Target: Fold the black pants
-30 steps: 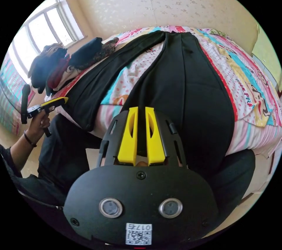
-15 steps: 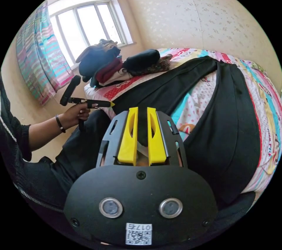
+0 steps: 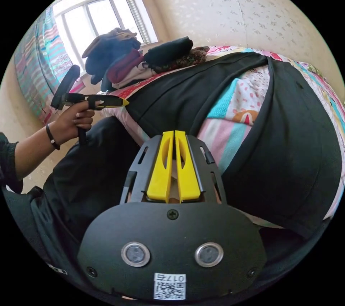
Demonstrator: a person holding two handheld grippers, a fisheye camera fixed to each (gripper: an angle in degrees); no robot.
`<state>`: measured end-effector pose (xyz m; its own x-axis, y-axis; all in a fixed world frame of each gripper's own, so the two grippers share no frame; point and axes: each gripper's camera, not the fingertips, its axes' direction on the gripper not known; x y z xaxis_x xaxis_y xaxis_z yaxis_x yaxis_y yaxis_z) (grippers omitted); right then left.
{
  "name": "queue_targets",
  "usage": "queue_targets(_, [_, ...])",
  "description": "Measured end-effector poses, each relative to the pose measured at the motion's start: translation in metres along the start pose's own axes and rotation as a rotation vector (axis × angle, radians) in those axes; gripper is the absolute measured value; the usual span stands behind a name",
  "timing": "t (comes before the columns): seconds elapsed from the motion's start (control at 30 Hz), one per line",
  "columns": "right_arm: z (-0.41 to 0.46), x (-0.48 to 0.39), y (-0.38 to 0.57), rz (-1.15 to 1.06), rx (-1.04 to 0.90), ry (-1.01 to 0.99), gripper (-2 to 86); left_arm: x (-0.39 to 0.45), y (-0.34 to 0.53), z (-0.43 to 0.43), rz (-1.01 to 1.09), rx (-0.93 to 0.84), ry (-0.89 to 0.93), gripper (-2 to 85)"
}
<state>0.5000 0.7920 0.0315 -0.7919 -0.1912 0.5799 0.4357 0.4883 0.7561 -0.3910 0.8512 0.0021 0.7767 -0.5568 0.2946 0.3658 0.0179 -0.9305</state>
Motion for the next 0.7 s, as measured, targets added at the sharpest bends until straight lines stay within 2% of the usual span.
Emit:
queue_targets(0.2, [0.016,0.024,0.011,0.016,-0.001,-0.015,1.0,0.003,0.035,-0.010,-0.091,0.166,0.024,4.7])
queue_targets(0.3, [0.027,0.038,0.009,0.044,-0.011,-0.024,1.4,0.021,0.064,-0.019,-0.014,0.309,0.037,4.4])
queue_targets(0.37, [0.032,0.047,0.006,0.054,-0.019,-0.032,2.1,0.048,0.081,-0.023,0.123,0.385,0.012,4.3])
queue_targets(0.43, [0.035,0.055,0.000,0.073,-0.020,-0.052,3.6,0.066,0.088,-0.019,0.242,0.389,0.023,4.3])
queue_targets(0.57, [0.037,0.076,-0.031,0.181,0.024,-0.147,12.7,0.088,0.094,0.004,0.440,0.283,0.158,4.3])
queue_targets(0.7, [0.068,0.105,-0.075,0.292,-0.047,-0.284,13.2,0.092,0.100,0.008,0.484,0.291,0.168,4.3])
